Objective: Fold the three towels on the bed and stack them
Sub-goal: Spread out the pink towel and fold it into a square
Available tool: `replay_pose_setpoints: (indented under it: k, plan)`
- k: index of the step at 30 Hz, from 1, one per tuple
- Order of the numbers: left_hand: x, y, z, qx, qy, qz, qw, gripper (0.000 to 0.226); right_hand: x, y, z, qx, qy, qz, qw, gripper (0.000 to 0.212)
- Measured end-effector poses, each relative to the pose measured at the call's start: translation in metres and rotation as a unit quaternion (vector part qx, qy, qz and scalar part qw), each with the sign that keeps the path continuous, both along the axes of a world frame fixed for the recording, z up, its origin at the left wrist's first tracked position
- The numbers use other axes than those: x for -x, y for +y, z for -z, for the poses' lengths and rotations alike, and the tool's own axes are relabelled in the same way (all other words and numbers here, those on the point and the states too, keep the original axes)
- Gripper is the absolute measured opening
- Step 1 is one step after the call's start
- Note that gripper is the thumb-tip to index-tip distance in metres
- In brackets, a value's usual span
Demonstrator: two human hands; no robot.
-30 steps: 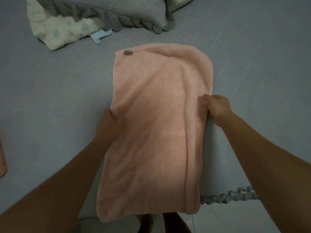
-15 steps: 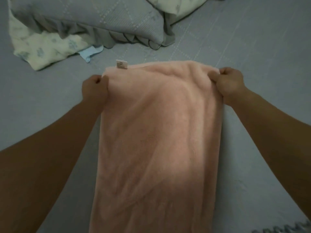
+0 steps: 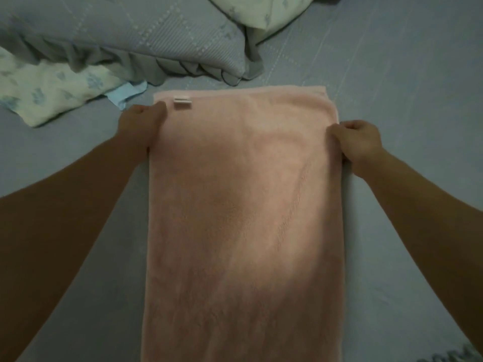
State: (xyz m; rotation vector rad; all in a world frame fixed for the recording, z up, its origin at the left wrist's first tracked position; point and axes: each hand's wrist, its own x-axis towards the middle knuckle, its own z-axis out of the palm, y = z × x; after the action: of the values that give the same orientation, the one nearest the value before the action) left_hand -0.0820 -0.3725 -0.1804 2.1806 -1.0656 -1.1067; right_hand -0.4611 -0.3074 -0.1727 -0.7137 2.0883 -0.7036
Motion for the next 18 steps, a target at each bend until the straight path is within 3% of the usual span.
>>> replay_pose_setpoints:
  k: [2,4,6,8,10,13,16,18]
  plan:
    - [-0.001,-0.015,-0.002,0.054,0.017,0.007,0.998,0.027,0.001,-0.011,-0.005,0.002,-0.002,-0.018,1.000,0.013]
    - [0.000,-0.027,-0.003,0.116,-0.001,0.013,0.993,0.013,0.002,-0.022,-0.007,0.066,0.030,-0.028,0.997,0.017]
    - [0.001,-0.032,0.002,0.149,-0.027,0.010,0.988,0.028,0.000,-0.025,-0.008,0.097,0.075,-0.037,0.992,0.004]
    - [0.000,-0.021,0.012,0.121,-0.070,0.017,0.990,0.047,-0.002,-0.011,0.003,0.060,0.096,-0.056,0.992,0.027]
    - [0.000,0.006,0.020,0.104,-0.126,0.049,0.985,0.057,-0.008,0.017,0.015,0.024,0.188,-0.095,0.977,0.049]
    - [0.016,0.064,0.015,0.145,-0.256,0.191,0.936,0.065,-0.037,0.063,0.016,0.002,0.362,-0.219,0.906,0.070]
    - [0.061,0.129,0.018,0.202,-0.241,0.357,0.880,0.061,-0.095,0.103,0.018,0.083,0.340,-0.354,0.867,0.070]
    - [0.085,0.176,0.030,0.188,-0.238,0.447,0.842,0.061,-0.129,0.135,0.029,0.093,0.317,-0.464,0.822,0.068]
